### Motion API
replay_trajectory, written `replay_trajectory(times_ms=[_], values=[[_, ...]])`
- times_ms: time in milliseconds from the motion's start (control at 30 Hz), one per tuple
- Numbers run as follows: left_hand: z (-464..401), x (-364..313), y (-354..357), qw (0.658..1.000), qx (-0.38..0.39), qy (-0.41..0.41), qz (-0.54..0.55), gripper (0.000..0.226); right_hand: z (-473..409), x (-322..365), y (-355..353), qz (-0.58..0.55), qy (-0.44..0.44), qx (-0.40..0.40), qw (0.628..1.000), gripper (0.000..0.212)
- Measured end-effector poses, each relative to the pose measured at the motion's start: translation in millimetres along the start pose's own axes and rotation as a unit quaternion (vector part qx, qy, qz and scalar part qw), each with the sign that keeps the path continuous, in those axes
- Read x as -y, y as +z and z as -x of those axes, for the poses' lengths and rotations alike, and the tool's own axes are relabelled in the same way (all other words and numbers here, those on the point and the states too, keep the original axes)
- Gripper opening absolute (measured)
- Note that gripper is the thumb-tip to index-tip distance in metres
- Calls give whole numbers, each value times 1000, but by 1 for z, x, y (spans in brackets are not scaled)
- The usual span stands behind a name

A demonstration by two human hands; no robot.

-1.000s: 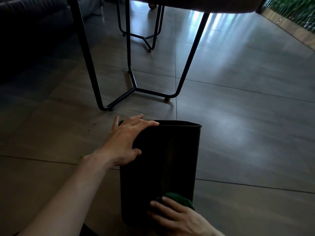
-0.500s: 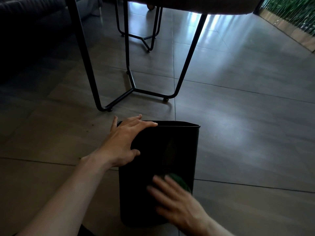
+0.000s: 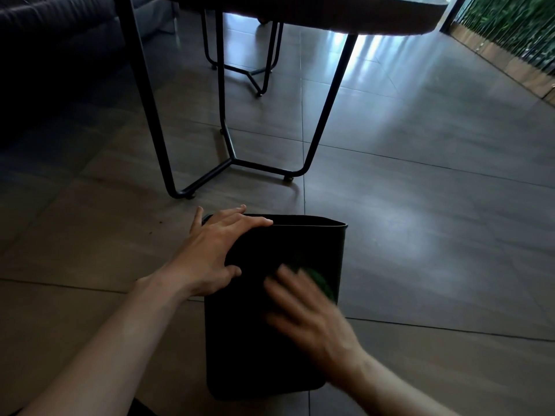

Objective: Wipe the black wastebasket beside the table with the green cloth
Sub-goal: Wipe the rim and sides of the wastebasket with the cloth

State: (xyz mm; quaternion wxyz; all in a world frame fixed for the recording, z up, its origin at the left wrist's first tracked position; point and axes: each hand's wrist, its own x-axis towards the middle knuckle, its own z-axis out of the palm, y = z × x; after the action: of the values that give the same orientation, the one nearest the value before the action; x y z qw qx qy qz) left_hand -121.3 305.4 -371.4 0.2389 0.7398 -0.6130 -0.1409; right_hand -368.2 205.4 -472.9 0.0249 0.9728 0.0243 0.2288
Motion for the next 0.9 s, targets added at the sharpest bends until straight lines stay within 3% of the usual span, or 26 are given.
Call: replay_trajectory(times_ms=[67,133,167,233,367,433,500,633,700,800,900], values=[[0,-2,1,1000,1,2,-2,101,36,26,16,57,-98,65,991,23],[0,-3,1,1000,-2,5,3,100,49,31,18,115,-147,95,978,41],[1,-4,1,1000,-3,5,4,99,44,25,12,104,-152,108,977,36],[1,-4,0,1000,-3,6,2,98,19,8,-3,40,-101,92,990,17],[0,-6,0,1000,-2,8,1,96,-44,-25,-32,-11,129,-35,991,24],[0,-6,0,1000,-3,8,2,95,-52,-25,-30,-7,155,-54,986,25],[0,-6,-1,1000,-2,5,1,96,-35,-8,-19,2,85,-25,996,21],[-1,-5,0,1000,1,8,-7,98,25,32,5,33,-108,128,985,10],[-1,-5,1,1000,0,7,-3,99,28,25,-2,44,-138,141,979,11],[-3,-1,1,1000,2,6,-7,101,-2,-5,-21,-3,18,39,999,18],[-4,0,2,1000,2,-3,-7,103,-40,-28,-36,-2,211,-52,976,30]])
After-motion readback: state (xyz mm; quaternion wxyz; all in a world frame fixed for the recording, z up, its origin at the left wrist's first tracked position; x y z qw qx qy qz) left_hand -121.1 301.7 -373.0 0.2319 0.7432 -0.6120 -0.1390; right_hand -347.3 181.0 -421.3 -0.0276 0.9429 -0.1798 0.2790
